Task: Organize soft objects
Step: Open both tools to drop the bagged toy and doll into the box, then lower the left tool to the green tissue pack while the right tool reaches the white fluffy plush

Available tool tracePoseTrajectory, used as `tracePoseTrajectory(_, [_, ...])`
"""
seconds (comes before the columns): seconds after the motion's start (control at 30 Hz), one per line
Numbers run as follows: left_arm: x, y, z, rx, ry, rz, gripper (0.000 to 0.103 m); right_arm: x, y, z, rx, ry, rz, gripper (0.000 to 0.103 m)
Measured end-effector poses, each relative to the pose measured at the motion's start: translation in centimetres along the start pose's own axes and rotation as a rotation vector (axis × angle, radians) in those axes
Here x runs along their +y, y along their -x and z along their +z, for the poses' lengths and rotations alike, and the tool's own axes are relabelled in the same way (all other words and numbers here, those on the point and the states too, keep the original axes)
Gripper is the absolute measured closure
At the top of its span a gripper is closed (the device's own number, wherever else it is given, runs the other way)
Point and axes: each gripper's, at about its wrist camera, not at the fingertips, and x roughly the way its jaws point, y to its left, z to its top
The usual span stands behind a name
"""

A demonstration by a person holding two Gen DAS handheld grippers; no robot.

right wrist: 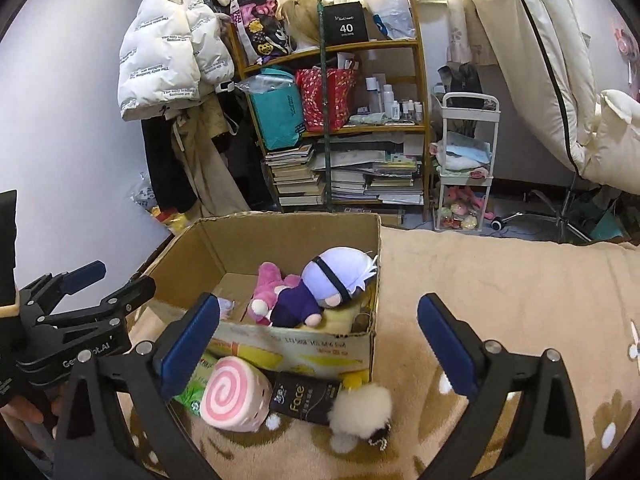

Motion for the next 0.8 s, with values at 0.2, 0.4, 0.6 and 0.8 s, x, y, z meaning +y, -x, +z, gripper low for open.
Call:
tracePoseTrajectory(0.2, [0.1, 0.7, -1.4, 0.033, -0.016, 0.014, 0.02, -0.8, 0.4, -0.8, 0.032, -0.023, -0.03, 0.0])
tracePoseTrajectory(0.4, [0.3, -0.6, -2.8, 0.16, -0.007, 0.01, 0.019, -1.7, -0.2, -1.4, 0.092, -0.072, -0.033, 0.0])
tracePoseTrajectory(0.6, [0.3, -3.2, -4.7, 0.294, 0.009, -0.02, 0.018, -2.7, -2.1, -2.5, 0.199, -0.104, -0.06, 0.0])
tracePoseTrajectory(0.8, [-0.5, -5.1, -6.0, 0.37, -0.008, -0.028, 0.018, -3.8, -5.2, -4.1, 0.327, -0.123, -0.12, 0.0])
